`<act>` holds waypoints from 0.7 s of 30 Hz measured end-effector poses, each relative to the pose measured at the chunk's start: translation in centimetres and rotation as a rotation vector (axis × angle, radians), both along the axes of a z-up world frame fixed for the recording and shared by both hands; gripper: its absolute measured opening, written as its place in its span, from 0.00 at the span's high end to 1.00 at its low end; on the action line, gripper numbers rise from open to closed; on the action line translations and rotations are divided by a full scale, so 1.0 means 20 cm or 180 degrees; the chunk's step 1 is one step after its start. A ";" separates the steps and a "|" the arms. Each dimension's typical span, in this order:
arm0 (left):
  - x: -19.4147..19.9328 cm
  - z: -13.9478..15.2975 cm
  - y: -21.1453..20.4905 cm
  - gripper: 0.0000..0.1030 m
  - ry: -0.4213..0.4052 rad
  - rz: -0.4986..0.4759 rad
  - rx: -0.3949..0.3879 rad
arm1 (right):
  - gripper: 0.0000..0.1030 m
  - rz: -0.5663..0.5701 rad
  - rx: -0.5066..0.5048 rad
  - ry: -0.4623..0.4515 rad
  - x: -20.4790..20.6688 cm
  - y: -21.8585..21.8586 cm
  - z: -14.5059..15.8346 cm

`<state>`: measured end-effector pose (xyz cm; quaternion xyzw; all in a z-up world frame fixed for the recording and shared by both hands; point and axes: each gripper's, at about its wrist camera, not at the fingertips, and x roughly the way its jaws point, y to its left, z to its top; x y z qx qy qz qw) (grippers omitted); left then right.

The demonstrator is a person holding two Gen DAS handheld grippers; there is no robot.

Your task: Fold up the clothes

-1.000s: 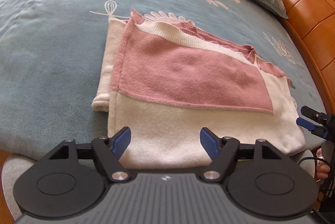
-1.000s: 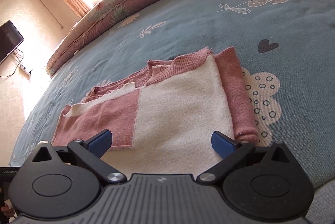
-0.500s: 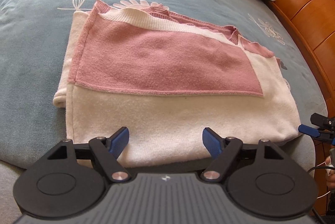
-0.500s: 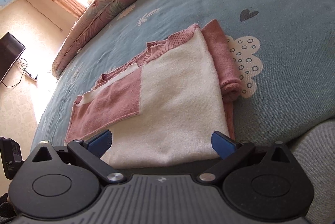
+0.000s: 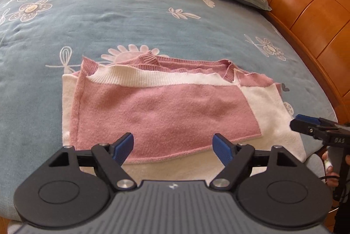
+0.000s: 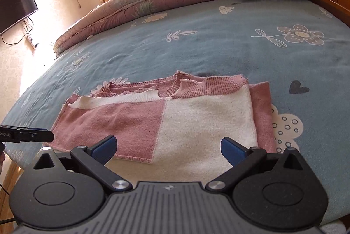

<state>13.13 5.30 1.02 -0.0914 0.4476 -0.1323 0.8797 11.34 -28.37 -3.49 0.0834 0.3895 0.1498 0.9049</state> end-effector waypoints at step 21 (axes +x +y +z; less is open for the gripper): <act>0.42 -0.16 -0.31 0.21 0.0079 -0.0291 -0.0313 | 0.00 0.0088 -0.0689 -0.0037 -0.04 0.15 -0.25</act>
